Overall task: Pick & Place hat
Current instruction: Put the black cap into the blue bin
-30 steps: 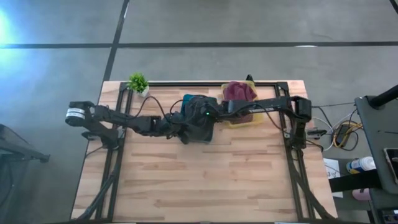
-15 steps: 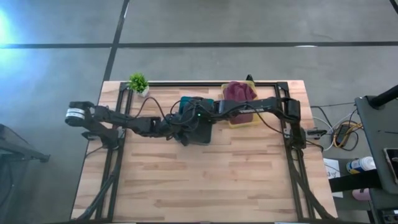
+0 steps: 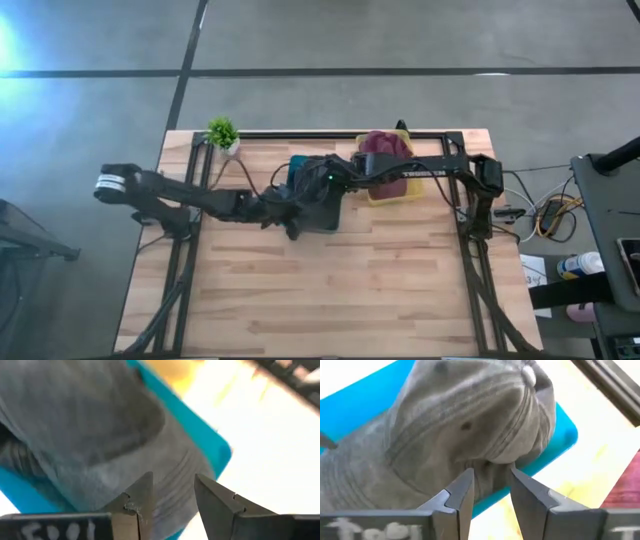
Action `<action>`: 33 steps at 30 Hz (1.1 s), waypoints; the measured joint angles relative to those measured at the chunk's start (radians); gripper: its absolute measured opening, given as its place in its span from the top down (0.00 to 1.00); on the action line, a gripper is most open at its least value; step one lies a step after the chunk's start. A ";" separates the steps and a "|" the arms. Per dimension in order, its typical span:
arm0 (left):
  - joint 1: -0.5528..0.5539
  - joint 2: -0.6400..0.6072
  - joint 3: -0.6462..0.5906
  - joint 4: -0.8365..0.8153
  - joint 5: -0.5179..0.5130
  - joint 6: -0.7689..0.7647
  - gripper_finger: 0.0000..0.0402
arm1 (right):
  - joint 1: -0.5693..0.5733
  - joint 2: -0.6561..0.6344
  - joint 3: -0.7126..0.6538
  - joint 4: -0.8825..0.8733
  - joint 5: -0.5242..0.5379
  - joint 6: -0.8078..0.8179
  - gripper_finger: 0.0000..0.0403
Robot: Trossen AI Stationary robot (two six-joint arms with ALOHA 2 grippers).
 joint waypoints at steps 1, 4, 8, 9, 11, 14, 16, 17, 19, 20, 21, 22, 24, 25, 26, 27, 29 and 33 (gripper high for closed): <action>-0.005 0.025 -0.001 0.004 -0.001 -0.007 0.66 | 0.000 -0.002 0.000 -0.005 -0.001 0.001 0.70; -0.017 0.102 0.000 0.052 -0.003 -0.015 0.66 | 0.009 -0.002 -0.001 -0.017 -0.001 0.003 0.70; -0.019 0.193 0.014 0.093 -0.012 -0.008 0.66 | 0.040 -0.006 -0.001 -0.057 0.000 0.003 0.70; -0.019 0.203 0.020 0.092 -0.020 -0.006 0.66 | 0.050 -0.006 -0.001 -0.072 0.001 0.003 0.70; -0.020 0.207 0.030 0.091 -0.046 -0.004 0.66 | 0.071 -0.014 -0.001 -0.100 0.005 0.003 0.70; -0.020 0.162 0.046 0.072 -0.054 -0.008 0.66 | 0.107 -0.039 -0.001 -0.137 0.049 0.015 0.70; -0.023 0.098 0.062 0.051 -0.055 -0.008 0.66 | 0.127 -0.064 -0.002 -0.157 0.073 0.039 0.70; -0.024 0.069 0.067 0.034 -0.057 -0.007 0.66 | 0.134 -0.079 -0.002 -0.161 0.079 0.052 0.70; -0.030 0.005 0.073 -0.010 -0.084 -0.003 0.66 | 0.142 -0.110 -0.002 -0.174 0.078 0.078 0.70; -0.031 -0.022 0.073 -0.024 -0.115 0.004 0.66 | 0.144 -0.124 -0.002 -0.175 0.081 0.094 0.70; -0.031 -0.049 0.073 -0.033 -0.149 0.018 0.66 | 0.143 -0.142 -0.003 -0.174 0.093 0.113 0.70; -0.029 -0.066 0.073 -0.031 -0.181 0.032 0.66 | 0.146 -0.156 -0.004 -0.176 0.114 0.134 0.70; -0.003 -0.088 0.076 -0.024 -0.204 0.076 0.66 | 0.154 -0.190 -0.004 -0.175 0.165 0.176 0.70; 0.016 -0.087 0.075 -0.025 -0.204 0.095 0.66 | 0.162 -0.207 -0.005 -0.176 0.188 0.198 0.70; 0.037 -0.077 0.075 -0.025 -0.201 0.107 0.66 | 0.173 -0.224 -0.005 -0.174 0.209 0.222 0.70; 0.061 -0.065 0.075 -0.025 -0.192 0.118 0.66 | 0.184 -0.241 -0.005 -0.174 0.213 0.243 0.70; 0.112 -0.035 0.075 -0.025 -0.176 0.143 0.66 | 0.212 -0.263 -0.005 -0.174 0.213 0.278 0.70; 0.208 0.039 0.088 -0.013 -0.167 0.156 0.66 | 0.277 -0.280 -0.006 -0.192 0.213 0.356 0.70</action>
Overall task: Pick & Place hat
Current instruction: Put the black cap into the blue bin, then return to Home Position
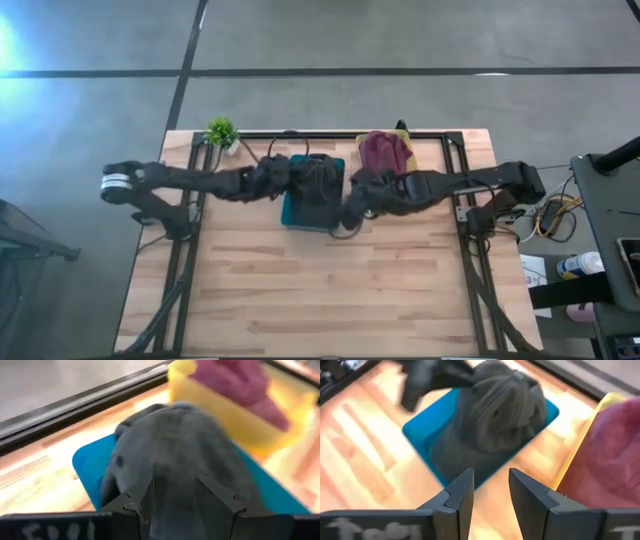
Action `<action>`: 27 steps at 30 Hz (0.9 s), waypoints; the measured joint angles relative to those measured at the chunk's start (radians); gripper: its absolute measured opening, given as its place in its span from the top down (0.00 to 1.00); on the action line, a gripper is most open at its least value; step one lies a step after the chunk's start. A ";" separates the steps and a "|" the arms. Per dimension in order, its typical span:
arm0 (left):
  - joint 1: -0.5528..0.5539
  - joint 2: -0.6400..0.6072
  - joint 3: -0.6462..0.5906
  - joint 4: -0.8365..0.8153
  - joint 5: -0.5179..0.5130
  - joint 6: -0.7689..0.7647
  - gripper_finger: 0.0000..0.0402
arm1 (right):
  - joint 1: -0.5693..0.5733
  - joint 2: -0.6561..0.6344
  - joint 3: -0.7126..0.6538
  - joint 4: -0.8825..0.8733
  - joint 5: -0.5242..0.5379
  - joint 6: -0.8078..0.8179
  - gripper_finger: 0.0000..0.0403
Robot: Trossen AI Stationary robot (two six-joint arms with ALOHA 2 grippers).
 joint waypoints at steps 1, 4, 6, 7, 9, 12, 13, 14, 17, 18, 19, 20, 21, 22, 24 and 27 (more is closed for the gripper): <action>0.021 0.021 0.000 0.011 0.016 0.003 0.66 | 0.017 -0.001 0.000 -0.011 0.000 0.018 0.70; 0.065 0.095 0.000 0.050 0.109 0.006 0.66 | 0.058 0.004 0.000 -0.052 -0.001 0.078 0.70; 0.075 0.140 0.003 0.050 0.138 0.006 0.66 | 0.083 0.006 -0.006 -0.086 -0.001 0.121 0.70; 0.075 0.154 0.006 0.048 0.141 0.006 0.66 | 0.095 0.007 -0.009 -0.092 0.000 0.143 0.70; 0.066 0.157 0.014 0.042 0.142 -0.001 0.66 | 0.120 0.005 -0.014 -0.113 0.019 0.189 0.70; 0.046 0.111 0.027 0.025 0.122 0.001 0.66 | 0.159 -0.002 -0.016 -0.163 0.062 0.248 0.70; 0.040 0.084 0.031 0.013 0.099 0.008 0.66 | 0.172 -0.007 -0.016 -0.180 0.073 0.266 0.70; 0.033 0.054 0.033 0.007 0.070 0.021 0.66 | 0.184 -0.012 -0.016 -0.201 0.079 0.283 0.70; 0.011 -0.055 0.035 0.005 -0.017 0.058 0.66 | 0.228 -0.022 -0.016 -0.240 0.110 0.348 0.70; 0.003 -0.094 0.034 0.005 -0.031 0.062 0.66 | 0.244 -0.024 -0.017 -0.241 0.119 0.361 0.70; -0.007 -0.130 0.033 -0.001 -0.033 0.056 0.66 | 0.262 -0.028 -0.017 -0.241 0.125 0.369 0.70; -0.020 -0.169 0.033 -0.010 -0.032 0.035 0.66 | 0.280 -0.031 -0.019 -0.241 0.127 0.378 0.70; -0.035 -0.204 0.032 -0.022 -0.021 0.006 0.66 | 0.296 -0.035 -0.019 -0.241 0.127 0.389 0.70; -0.049 -0.239 0.032 -0.036 0.008 -0.021 0.66 | 0.314 -0.036 -0.019 -0.241 0.127 0.399 0.70; -0.082 -0.301 0.032 -0.063 0.092 -0.066 0.66 | 0.351 -0.037 -0.021 -0.237 0.127 0.395 0.70; -0.137 -0.381 0.031 -0.104 0.191 -0.136 0.66 | 0.403 -0.045 -0.026 -0.218 0.127 0.297 0.70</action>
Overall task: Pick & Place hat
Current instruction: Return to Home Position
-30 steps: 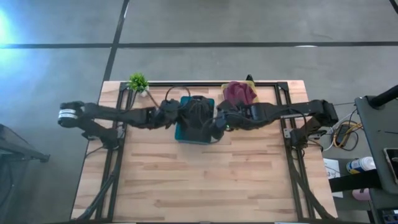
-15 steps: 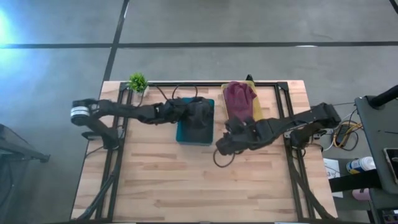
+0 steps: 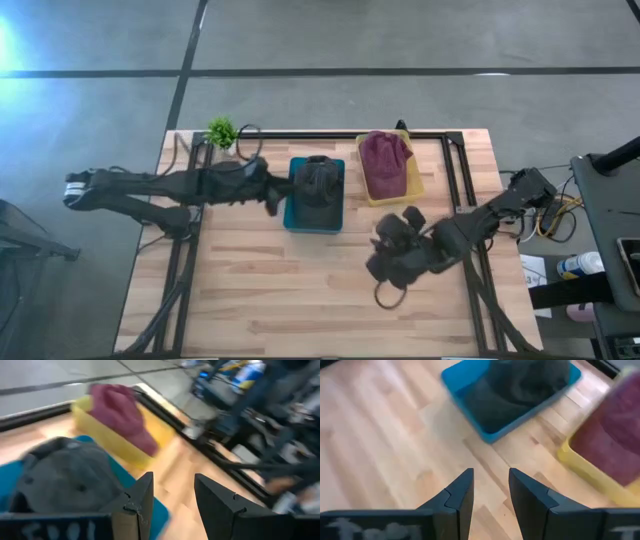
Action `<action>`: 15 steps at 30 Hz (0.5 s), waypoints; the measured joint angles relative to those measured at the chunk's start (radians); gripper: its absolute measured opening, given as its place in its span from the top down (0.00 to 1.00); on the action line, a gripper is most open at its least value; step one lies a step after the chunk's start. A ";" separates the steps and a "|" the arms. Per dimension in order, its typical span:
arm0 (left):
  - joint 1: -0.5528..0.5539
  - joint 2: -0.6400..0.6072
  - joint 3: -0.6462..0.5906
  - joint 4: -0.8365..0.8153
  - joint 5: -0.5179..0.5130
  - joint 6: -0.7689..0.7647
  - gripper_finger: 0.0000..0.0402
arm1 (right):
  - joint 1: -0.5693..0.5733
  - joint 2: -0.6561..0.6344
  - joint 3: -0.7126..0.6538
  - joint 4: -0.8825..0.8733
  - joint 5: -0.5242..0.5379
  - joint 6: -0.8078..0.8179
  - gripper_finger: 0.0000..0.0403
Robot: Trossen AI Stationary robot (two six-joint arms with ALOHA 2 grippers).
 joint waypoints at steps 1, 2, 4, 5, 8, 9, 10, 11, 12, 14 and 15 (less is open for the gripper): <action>-0.020 -0.022 0.000 -0.012 0.007 -0.003 0.66 | 0.013 -0.011 -0.008 0.008 0.000 -0.034 0.71; -0.040 -0.045 0.000 -0.019 0.008 0.000 0.66 | 0.024 -0.029 -0.027 0.028 -0.001 -0.069 0.72; -0.078 -0.089 -0.001 -0.032 0.008 0.027 0.66 | 0.032 -0.087 -0.091 0.114 -0.008 -0.131 0.75; -0.094 -0.110 -0.001 -0.038 0.006 0.035 0.66 | 0.032 -0.124 -0.136 0.181 -0.023 -0.159 0.78; -0.120 -0.172 -0.001 -0.101 -0.014 0.016 0.66 | 0.023 -0.250 -0.295 0.382 -0.009 -0.217 0.86; -0.120 -0.190 -0.001 -0.135 -0.028 -0.024 0.66 | 0.020 -0.292 -0.341 0.413 0.024 -0.221 0.89; -0.119 -0.210 -0.001 -0.173 -0.040 -0.078 0.66 | 0.020 -0.332 -0.382 0.415 0.067 -0.209 0.91; -0.119 -0.230 -0.001 -0.219 -0.053 -0.128 0.66 | 0.018 -0.368 -0.414 0.403 0.106 -0.181 0.93; -0.119 -0.245 -0.002 -0.258 -0.069 -0.150 0.66 | 0.017 -0.403 -0.444 0.387 0.140 -0.160 0.94; -0.133 -0.269 -0.009 -0.291 -0.065 -0.129 0.66 | 0.016 -0.478 -0.491 0.341 0.154 -0.104 0.96; -0.140 -0.281 -0.023 -0.284 -0.043 -0.102 0.66 | 0.016 -0.518 -0.512 0.341 0.155 -0.055 0.97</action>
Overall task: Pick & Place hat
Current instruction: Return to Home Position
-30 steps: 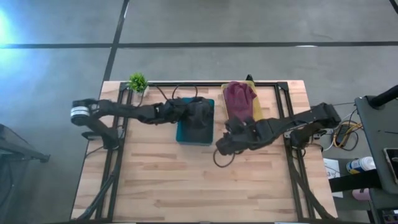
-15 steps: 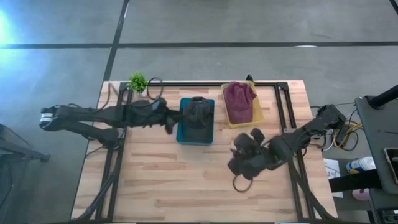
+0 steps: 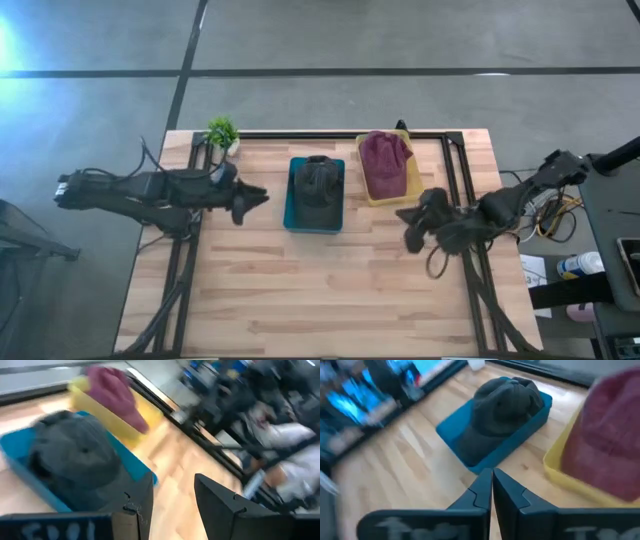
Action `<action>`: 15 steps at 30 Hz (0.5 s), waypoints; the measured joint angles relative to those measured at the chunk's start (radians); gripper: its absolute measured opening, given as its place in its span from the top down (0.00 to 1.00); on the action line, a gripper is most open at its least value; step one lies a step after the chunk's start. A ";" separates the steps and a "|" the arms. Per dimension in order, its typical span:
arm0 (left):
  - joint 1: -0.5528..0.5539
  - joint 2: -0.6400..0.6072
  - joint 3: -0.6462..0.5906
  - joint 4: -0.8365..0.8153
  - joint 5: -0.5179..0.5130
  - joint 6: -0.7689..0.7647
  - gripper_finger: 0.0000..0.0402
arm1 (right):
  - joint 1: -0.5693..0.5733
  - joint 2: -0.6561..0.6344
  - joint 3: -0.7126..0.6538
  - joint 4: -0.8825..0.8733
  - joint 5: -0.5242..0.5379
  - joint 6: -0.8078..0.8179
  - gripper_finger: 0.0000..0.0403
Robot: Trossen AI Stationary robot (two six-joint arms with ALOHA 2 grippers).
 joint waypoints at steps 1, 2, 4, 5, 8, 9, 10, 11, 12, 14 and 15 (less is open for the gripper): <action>-0.002 -0.011 -0.020 0.021 0.023 0.023 0.66 | 0.000 -0.037 -0.018 0.003 0.002 0.053 0.97; -0.002 -0.020 -0.042 0.063 0.048 0.042 0.66 | 0.001 -0.073 -0.036 0.007 0.004 0.096 0.97; 0.007 -0.043 -0.097 0.172 0.100 0.080 0.66 | 0.001 -0.131 -0.075 0.046 0.005 0.092 0.97; 0.015 -0.054 -0.132 0.227 0.137 0.095 0.66 | 0.004 -0.151 -0.096 0.088 0.010 0.026 0.97; 0.049 -0.086 -0.255 0.417 0.254 0.124 0.66 | -0.017 -0.220 -0.192 0.247 0.027 -0.113 0.97; 0.064 -0.098 -0.302 0.474 0.287 0.125 0.66 | -0.041 -0.250 -0.230 0.305 0.019 -0.117 0.97; 0.081 -0.111 -0.347 0.541 0.316 0.124 0.66 | -0.063 -0.282 -0.273 0.373 -0.002 -0.125 0.97; 0.098 -0.123 -0.389 0.607 0.346 0.120 0.66 | -0.081 -0.314 -0.324 0.447 -0.030 -0.137 0.97; 0.116 -0.135 -0.429 0.673 0.379 0.110 0.66 | -0.094 -0.345 -0.380 0.526 -0.062 -0.160 0.97; 0.154 -0.152 -0.483 0.773 0.449 0.096 0.66 | -0.117 -0.383 -0.487 0.737 -0.112 -0.236 0.97; 0.170 -0.155 -0.494 0.777 0.486 0.087 0.66 | -0.122 -0.392 -0.534 0.857 -0.138 -0.281 0.97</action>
